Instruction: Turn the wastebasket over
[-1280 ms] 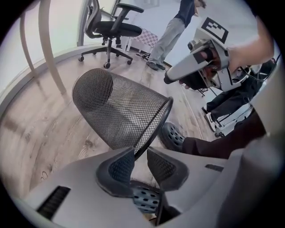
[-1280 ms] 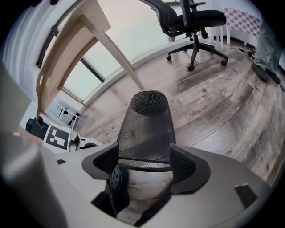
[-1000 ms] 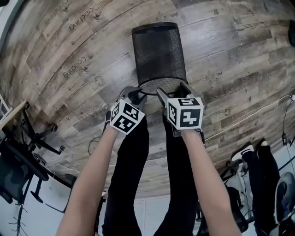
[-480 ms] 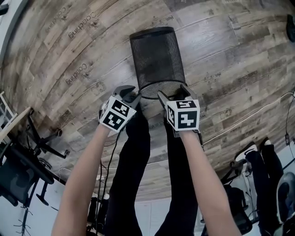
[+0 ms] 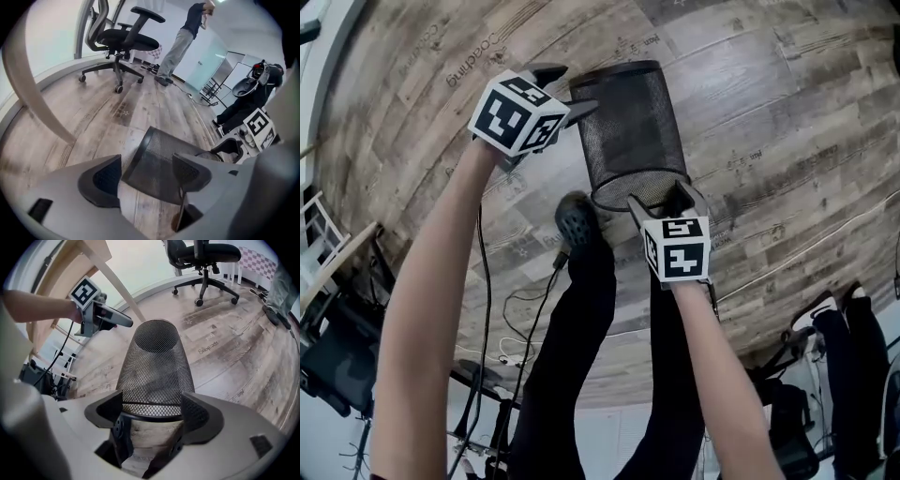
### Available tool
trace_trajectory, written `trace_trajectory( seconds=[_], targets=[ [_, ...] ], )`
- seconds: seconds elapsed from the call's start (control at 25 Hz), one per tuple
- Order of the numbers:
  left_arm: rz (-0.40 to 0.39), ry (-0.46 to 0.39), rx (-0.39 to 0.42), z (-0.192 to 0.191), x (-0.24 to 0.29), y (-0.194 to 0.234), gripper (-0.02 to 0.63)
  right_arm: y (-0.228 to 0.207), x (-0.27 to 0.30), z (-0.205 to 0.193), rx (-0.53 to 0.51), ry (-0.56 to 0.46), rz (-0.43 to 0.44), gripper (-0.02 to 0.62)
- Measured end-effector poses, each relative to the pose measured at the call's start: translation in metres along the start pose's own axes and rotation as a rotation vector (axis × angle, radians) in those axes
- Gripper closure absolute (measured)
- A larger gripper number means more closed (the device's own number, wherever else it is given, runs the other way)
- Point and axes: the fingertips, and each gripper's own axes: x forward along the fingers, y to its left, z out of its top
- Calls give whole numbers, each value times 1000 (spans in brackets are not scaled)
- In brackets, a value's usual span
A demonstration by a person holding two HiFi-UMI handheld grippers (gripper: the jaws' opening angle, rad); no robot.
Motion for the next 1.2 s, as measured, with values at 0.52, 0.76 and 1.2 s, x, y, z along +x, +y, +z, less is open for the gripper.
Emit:
trace_trajectory(
  seconds=[0.52, 0.76, 1.2],
  targets=[
    [-168, 81, 85, 25, 52, -25, 206, -3, -4, 0, -1, -43, 24, 224],
    [-144, 113, 102, 19, 46, -25, 207, 1, -3, -3, -20, -40, 18, 224],
    [-86, 102, 223, -2, -12, -60, 417, 16, -13, -45, -120, -8, 9, 222]
  ],
)
